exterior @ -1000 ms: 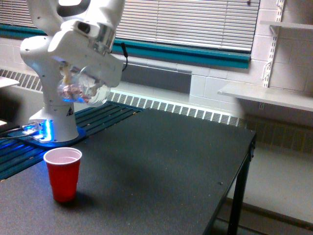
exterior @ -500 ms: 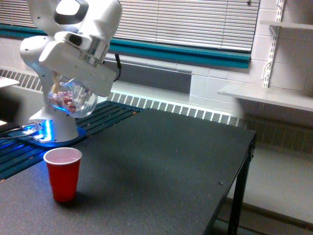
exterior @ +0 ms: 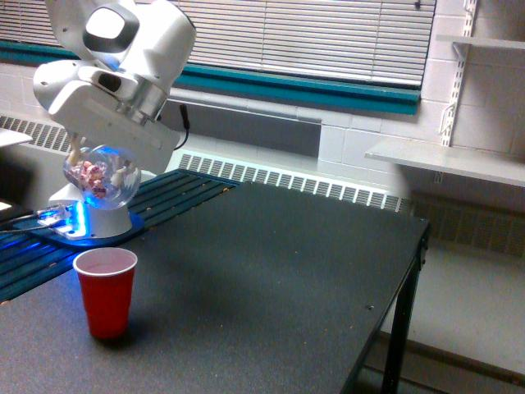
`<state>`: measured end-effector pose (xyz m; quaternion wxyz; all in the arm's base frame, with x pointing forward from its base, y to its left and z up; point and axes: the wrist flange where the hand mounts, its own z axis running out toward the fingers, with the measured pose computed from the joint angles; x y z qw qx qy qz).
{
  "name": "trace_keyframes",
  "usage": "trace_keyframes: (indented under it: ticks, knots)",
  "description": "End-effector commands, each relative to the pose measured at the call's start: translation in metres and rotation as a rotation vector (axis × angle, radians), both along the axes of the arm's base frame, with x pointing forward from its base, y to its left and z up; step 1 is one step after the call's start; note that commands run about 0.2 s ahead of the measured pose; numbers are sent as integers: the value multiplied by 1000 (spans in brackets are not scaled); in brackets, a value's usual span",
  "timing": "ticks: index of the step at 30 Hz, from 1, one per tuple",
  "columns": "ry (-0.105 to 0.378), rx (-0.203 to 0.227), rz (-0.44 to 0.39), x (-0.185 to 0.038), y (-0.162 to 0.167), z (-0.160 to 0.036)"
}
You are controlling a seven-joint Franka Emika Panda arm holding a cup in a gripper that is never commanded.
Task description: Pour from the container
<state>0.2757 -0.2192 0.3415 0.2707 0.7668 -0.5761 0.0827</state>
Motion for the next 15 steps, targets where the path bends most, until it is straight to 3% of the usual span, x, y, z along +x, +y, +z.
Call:
trace_keyframes:
  ticks: [1, 2, 5, 15]
  knots:
    - [4, -13, -35, -6, -4, -6]
    - [6, -14, -34, -5, -4, -7]
    - [12, -15, -41, -24, 0, -34]
    - [51, -8, -40, -24, 2, -54]
